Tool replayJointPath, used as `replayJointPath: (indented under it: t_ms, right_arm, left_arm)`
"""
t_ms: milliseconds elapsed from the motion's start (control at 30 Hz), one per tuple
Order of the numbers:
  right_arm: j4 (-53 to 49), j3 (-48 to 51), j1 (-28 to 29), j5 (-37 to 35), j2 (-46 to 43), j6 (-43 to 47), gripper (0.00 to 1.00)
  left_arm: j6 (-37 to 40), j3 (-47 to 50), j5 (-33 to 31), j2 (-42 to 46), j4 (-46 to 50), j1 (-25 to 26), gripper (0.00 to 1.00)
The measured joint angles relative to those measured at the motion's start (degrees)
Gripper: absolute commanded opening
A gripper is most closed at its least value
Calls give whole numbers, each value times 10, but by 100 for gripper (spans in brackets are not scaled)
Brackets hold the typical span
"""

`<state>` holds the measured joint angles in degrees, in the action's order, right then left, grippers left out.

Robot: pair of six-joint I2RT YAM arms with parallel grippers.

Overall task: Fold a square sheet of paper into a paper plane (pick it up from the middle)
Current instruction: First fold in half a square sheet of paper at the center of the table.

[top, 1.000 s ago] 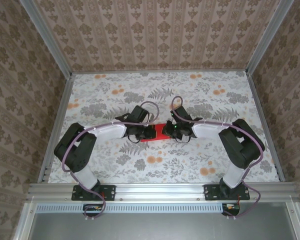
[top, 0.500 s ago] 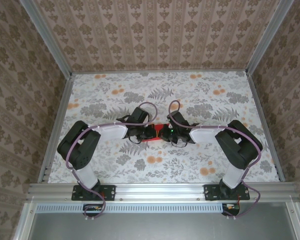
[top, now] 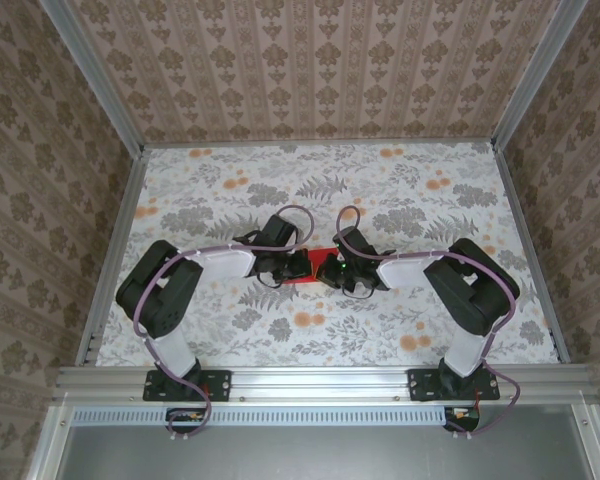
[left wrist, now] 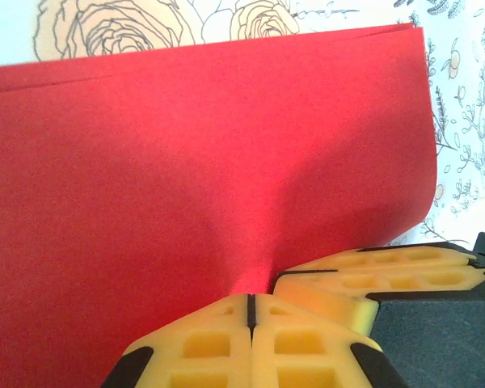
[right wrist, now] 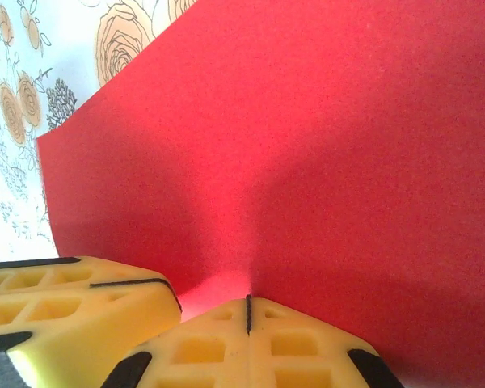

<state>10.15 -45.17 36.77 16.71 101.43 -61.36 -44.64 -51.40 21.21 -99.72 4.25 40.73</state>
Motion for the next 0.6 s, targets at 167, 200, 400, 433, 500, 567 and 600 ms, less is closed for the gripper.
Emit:
replayJointPath:
  t_ms: [167, 200, 400, 433, 500, 567, 600]
  right_arm:
    - [11, 6, 0, 0, 0, 0, 2]
    - [14, 7, 0, 0, 0, 0, 2]
    - [29, 14, 0, 0, 0, -2, 2]
    - [30, 15, 0, 0, 0, -2, 2]
    - [32, 15, 0, 0, 0, -2, 2]
    - [33, 16, 0, 0, 0, -2, 2]
    - [33, 16, 0, 0, 0, -2, 2]
  left_arm:
    - [3, 12, 16, 1, -5, 0, 0]
    - [2, 19, 21, 1, -8, 0, 0]
    - [2, 37, 42, 1, -24, -1, 0]
    - [2, 38, 44, 1, -25, -2, 0]
    - [2, 38, 45, 1, -26, -3, 0]
    - [2, 38, 45, 1, -26, -3, 0]
    - [2, 38, 45, 1, -26, -3, 0]
